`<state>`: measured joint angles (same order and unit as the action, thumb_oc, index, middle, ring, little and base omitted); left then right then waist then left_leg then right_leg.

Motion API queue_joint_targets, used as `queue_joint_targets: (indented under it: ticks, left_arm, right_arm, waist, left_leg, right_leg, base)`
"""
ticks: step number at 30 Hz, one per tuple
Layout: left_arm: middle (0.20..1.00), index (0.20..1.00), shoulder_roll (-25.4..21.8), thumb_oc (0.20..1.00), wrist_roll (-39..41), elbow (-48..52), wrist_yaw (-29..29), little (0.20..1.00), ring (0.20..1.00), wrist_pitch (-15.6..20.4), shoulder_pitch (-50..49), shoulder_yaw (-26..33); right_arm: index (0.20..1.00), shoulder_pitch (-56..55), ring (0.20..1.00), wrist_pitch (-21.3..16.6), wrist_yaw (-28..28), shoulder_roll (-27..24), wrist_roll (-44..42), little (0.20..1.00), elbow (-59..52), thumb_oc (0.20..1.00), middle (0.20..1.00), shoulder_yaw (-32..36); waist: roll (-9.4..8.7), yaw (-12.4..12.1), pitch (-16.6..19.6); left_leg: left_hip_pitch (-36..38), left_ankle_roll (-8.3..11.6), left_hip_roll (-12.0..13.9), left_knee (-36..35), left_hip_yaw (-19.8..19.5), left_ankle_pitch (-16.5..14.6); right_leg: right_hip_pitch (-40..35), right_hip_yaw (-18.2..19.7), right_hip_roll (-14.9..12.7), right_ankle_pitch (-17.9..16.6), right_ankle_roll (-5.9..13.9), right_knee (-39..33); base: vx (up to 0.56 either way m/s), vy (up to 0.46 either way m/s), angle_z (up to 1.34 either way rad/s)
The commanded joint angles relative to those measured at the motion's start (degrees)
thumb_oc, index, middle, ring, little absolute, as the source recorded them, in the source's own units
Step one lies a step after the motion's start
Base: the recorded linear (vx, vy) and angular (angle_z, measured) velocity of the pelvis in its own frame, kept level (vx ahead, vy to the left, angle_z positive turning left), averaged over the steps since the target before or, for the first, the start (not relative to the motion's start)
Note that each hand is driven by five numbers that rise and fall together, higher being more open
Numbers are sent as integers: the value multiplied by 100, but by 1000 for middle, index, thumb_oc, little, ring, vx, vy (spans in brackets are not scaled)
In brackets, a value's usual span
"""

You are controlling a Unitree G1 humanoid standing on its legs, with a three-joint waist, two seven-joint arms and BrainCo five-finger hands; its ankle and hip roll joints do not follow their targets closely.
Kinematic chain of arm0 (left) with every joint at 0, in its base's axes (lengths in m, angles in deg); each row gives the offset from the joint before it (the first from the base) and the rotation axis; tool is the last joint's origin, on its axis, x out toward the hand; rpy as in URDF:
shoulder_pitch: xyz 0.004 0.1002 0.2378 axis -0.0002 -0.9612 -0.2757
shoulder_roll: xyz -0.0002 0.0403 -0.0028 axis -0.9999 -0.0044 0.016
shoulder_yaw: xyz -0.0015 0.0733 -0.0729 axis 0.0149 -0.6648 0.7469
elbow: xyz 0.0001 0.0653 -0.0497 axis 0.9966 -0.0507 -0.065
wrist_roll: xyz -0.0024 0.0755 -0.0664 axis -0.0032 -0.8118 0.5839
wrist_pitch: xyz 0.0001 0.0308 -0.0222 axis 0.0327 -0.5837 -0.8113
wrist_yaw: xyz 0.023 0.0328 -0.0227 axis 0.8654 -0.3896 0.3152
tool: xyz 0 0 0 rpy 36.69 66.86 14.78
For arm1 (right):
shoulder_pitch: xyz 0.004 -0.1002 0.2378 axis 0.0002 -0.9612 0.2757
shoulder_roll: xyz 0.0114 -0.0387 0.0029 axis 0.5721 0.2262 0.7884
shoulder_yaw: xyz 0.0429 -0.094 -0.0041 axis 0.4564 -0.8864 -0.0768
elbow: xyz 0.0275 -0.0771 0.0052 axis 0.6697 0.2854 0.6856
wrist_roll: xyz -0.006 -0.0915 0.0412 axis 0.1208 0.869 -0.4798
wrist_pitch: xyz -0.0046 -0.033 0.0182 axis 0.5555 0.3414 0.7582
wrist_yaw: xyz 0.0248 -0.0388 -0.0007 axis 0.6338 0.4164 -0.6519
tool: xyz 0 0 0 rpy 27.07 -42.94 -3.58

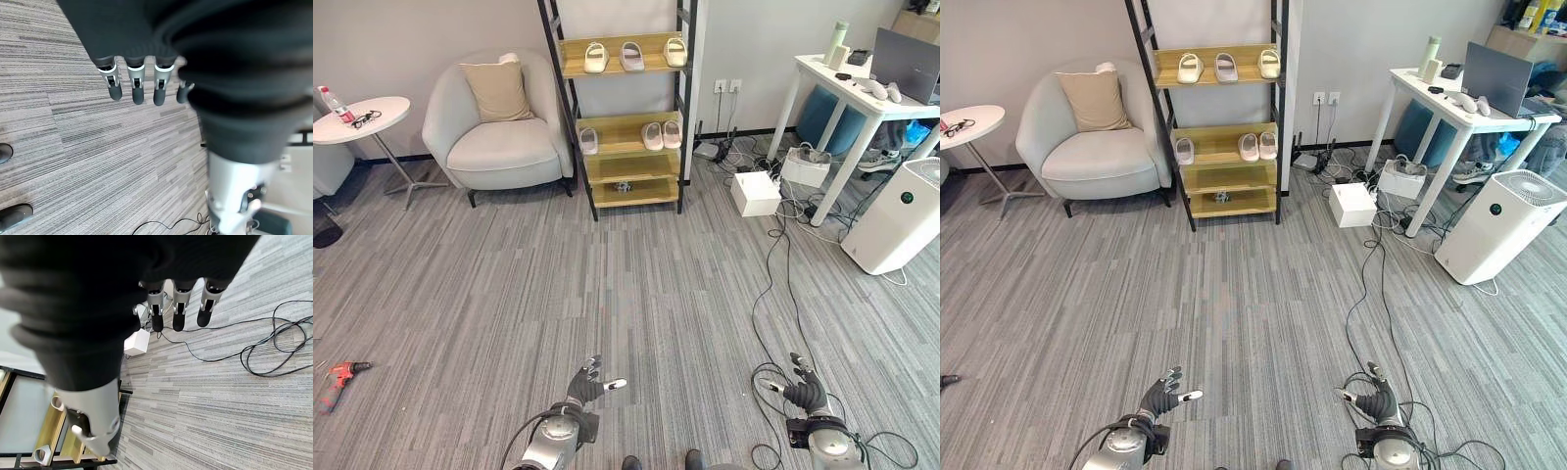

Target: Arrange the slippers neatly on the shoe rack.

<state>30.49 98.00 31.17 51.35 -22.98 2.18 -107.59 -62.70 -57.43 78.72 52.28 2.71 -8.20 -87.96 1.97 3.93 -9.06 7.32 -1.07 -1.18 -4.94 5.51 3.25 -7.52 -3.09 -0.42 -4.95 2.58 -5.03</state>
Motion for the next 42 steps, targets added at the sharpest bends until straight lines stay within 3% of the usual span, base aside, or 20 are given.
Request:
queue_joint_targets:
  ticks: [1,19,29,40,42]
  left_arm:
    - [1000,1000,10,1000,-183,-136,162,1000,1000,176,251,160]
    - [1000,1000,-24,1000,136,12,198,1000,1000,142,274,183]
    - [1000,1000,-18,1000,-26,76,174,1000,1000,146,404,89]
    - [1000,1000,-132,1000,-39,414,191,1000,1000,125,220,193]
    - [1000,1000,-249,1000,-41,499,214,1000,1000,134,237,274]
  right_arm:
    - [1000,197,1000,-282,41,-20,-88,1000,-122,1000,1000,-117]
    - [1000,302,1000,-131,-105,89,-371,1000,280,1000,1000,-392]
    - [1000,209,1000,-139,-97,100,-353,1000,81,1000,1000,-288]
    - [1000,238,1000,-100,-147,78,-318,1000,-31,1000,1000,-358]
    - [1000,305,1000,-67,-162,3,-291,1000,-80,1000,1000,-338]
  waist:
    - [-270,-49,142]
    - [-294,-61,142]
    - [-304,30,91]
    - [-324,-1,-6]
    - [-319,-23,-149]
  left_leg:
    - [61,308,224,-6,-44,-256]
    - [3,318,198,-6,-51,-266]
    - [-146,479,231,-6,12,-197]
    - [-46,314,187,-6,85,-327]
    - [-114,224,130,-6,78,-304]
  right_leg:
    - [-84,213,-382,503,356,3]
    - [-58,172,-398,491,356,3]
    - [-18,-135,-421,481,360,3]
    - [14,53,-442,494,406,35]
    - [226,137,-490,564,407,310]
  base:
    - [0,0,0]
    - [0,0,0]
    - [-5,-3,10]
    - [14,20,0]
    - [-7,112,-8]
